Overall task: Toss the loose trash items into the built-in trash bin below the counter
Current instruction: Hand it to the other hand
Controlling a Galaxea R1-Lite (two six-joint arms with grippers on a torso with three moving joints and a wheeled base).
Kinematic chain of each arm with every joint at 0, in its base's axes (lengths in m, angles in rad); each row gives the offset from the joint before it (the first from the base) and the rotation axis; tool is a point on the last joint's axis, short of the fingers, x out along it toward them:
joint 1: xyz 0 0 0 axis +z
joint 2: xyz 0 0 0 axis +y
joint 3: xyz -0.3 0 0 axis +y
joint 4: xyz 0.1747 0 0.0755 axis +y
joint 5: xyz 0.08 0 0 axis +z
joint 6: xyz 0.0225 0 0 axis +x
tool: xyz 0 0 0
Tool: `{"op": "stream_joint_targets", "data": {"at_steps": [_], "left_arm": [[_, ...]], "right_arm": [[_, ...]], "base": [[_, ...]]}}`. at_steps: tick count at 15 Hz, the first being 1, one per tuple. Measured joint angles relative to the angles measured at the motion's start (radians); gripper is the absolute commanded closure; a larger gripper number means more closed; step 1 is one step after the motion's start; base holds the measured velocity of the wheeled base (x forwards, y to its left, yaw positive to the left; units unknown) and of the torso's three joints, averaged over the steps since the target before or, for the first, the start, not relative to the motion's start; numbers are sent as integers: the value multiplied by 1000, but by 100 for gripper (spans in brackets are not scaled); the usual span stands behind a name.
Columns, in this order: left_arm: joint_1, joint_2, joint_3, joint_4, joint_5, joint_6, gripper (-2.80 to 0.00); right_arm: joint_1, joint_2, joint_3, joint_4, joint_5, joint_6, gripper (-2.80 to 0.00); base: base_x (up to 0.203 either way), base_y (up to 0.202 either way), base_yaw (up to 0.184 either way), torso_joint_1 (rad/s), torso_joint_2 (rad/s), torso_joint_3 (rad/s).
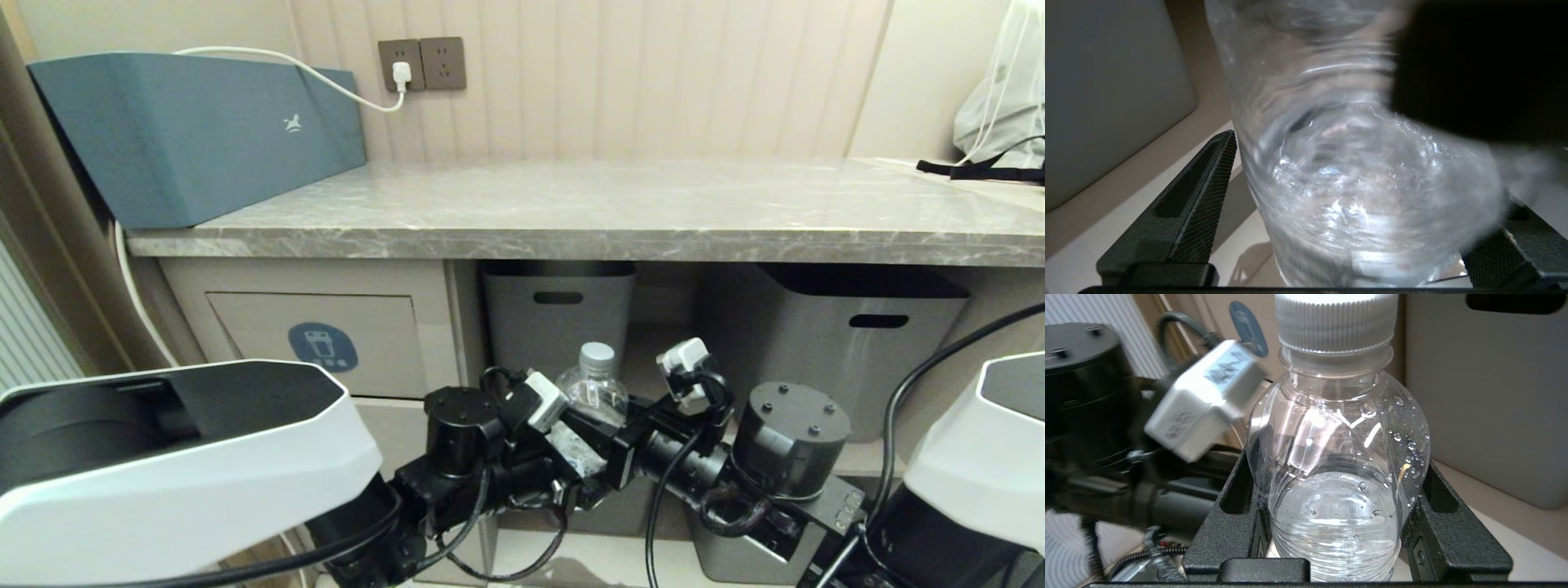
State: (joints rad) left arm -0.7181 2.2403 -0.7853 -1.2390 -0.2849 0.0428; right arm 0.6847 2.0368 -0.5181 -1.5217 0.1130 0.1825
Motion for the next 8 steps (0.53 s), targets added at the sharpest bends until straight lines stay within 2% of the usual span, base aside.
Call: {"op": "stream_joint_targets", "data": {"at_steps": [1,8], "left_arm": [[0,5,-5,0,0,1,0],[1,24,-35,0,5,2,0]], "right_arm": [[2,-1,1,1,-1,-4,0],[6,-4,6,0,-7,-7,0]], "base": [[0,0,0,0,0,0],[0,0,0,0,0,0]]}}
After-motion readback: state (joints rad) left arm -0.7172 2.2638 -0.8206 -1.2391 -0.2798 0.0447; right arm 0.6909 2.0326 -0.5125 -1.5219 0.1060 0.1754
